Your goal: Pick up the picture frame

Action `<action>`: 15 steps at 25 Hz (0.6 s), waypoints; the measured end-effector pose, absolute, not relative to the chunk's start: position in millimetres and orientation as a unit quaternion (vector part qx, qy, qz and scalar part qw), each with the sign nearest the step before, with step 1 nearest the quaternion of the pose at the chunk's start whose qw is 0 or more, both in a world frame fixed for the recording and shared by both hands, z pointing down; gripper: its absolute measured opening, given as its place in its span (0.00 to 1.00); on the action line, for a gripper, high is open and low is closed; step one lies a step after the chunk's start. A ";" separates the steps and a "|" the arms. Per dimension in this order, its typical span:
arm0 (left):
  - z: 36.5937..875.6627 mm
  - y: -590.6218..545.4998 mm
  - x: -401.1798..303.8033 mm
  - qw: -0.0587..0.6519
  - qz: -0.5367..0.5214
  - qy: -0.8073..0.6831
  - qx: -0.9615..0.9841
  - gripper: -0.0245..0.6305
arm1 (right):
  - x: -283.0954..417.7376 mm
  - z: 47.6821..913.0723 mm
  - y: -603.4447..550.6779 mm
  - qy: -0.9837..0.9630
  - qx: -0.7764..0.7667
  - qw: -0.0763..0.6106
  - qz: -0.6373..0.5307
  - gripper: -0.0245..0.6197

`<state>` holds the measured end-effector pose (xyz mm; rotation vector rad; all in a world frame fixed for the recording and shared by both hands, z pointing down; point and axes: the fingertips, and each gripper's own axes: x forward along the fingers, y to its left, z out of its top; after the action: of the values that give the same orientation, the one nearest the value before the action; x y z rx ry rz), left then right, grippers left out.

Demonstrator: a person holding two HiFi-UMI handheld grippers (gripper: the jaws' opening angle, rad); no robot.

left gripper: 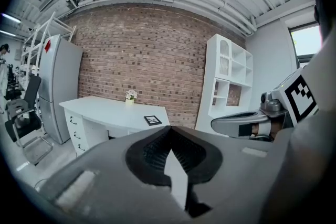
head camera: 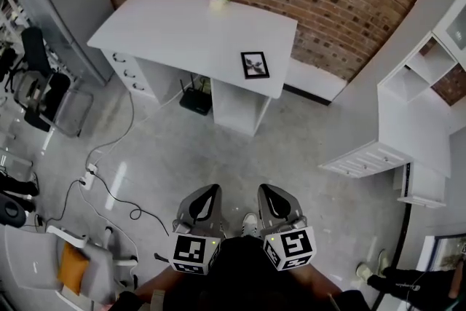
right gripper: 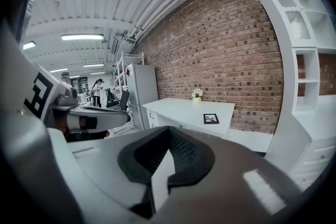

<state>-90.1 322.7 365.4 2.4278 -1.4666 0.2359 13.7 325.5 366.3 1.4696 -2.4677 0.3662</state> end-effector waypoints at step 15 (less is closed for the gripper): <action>357.7 313.7 -127.0 0.134 0.072 -0.494 0.856 0.04 | -12.8 368.7 319.4 -0.819 0.544 0.106 0.146 0.04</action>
<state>-127.0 313.7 357.7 2.4813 -1.4315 0.2081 -12.8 319.4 368.7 1.6031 -2.4138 0.4300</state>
